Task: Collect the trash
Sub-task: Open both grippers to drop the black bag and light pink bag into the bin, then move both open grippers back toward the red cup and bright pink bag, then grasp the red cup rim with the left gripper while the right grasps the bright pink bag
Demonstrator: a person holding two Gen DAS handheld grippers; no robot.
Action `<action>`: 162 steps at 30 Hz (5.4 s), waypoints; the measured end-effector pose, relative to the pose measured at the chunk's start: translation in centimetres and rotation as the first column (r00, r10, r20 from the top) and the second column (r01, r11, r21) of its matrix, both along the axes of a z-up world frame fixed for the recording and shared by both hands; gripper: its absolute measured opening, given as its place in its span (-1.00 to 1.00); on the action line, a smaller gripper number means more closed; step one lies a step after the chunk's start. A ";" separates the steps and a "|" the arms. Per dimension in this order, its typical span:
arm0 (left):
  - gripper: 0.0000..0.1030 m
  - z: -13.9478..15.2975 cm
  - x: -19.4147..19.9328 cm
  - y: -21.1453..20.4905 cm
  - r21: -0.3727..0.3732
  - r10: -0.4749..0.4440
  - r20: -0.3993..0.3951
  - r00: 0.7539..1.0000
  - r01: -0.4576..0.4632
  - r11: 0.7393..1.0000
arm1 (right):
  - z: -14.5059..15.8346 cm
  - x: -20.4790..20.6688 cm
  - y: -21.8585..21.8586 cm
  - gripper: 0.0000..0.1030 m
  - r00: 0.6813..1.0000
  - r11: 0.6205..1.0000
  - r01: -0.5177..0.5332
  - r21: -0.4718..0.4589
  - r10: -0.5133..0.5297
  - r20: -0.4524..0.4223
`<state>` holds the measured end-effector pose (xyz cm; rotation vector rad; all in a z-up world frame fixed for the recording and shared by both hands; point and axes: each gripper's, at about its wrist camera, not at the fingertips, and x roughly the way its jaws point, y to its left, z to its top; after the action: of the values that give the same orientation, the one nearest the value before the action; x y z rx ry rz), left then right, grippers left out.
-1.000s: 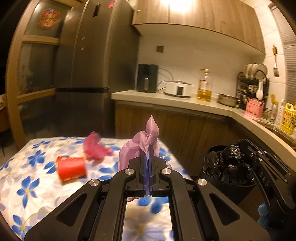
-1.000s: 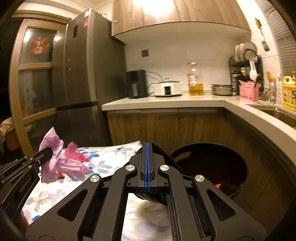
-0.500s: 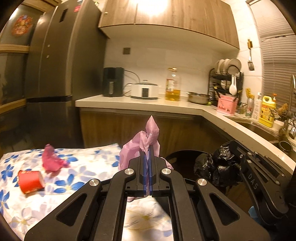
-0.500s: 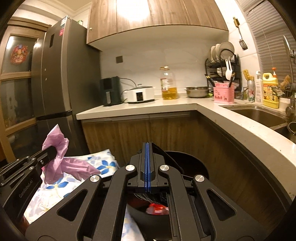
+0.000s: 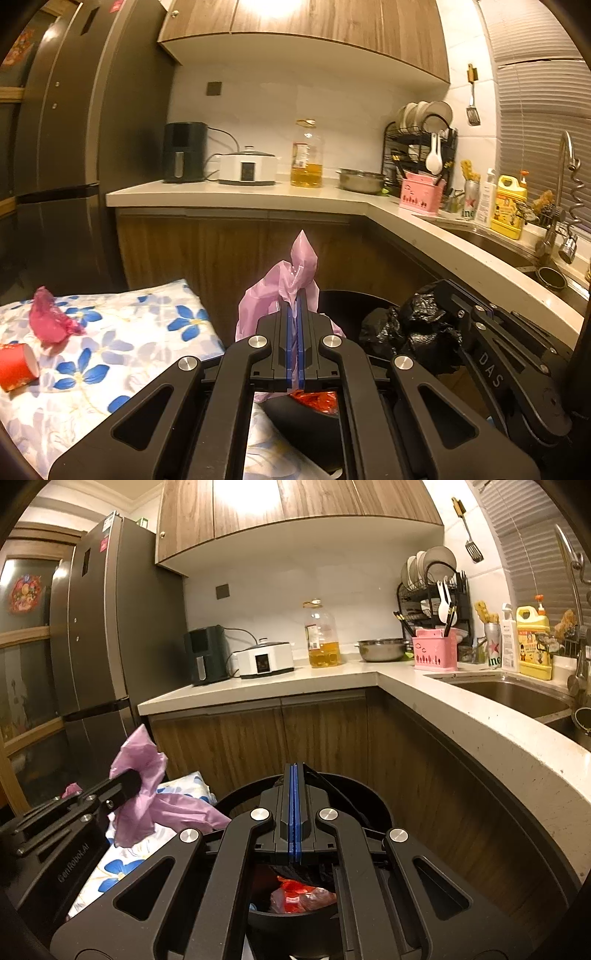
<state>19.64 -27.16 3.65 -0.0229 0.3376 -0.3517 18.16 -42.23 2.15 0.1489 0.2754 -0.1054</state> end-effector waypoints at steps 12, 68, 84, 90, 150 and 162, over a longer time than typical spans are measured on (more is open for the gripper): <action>-0.97 -1.1 1.4 -1.3 0.016 -0.028 -0.034 0.999 0.028 0.999 | -0.6 0.8 -0.9 -0.99 1.000 1.000 -0.009 0.011 0.010 -0.018; 0.88 -3.5 -5.0 12.4 0.042 0.307 -0.040 0.951 -0.306 0.951 | -1.6 -2.8 6.4 0.74 0.999 0.999 -0.033 0.027 0.034 -0.032; 0.88 -4.3 -6.7 21.5 0.031 0.471 -0.043 0.881 -0.470 0.882 | -2.8 -2.2 15.2 0.74 0.985 0.986 -0.165 0.032 0.166 -0.038; 0.88 -4.7 -6.8 25.0 0.026 0.533 -0.050 0.845 -0.532 0.846 | -3.1 -1.4 18.3 0.74 0.975 0.976 -0.216 0.021 0.217 -0.043; -0.96 -9.3 1.1 35.2 -0.119 0.398 -0.252 0.882 -0.436 0.892 | -7.2 12.1 37.3 0.43 0.880 0.883 -0.466 -0.053 0.457 -0.128; -0.96 -8.6 0.0 35.8 -0.137 0.448 -0.215 0.868 -0.481 0.866 | -8.6 14.5 40.8 -0.25 0.850 0.857 -0.510 -0.066 0.491 -0.191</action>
<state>19.61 8.63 -4.95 -0.3186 0.4616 0.1056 32.70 -1.39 -6.41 -0.0516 0.4688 0.3919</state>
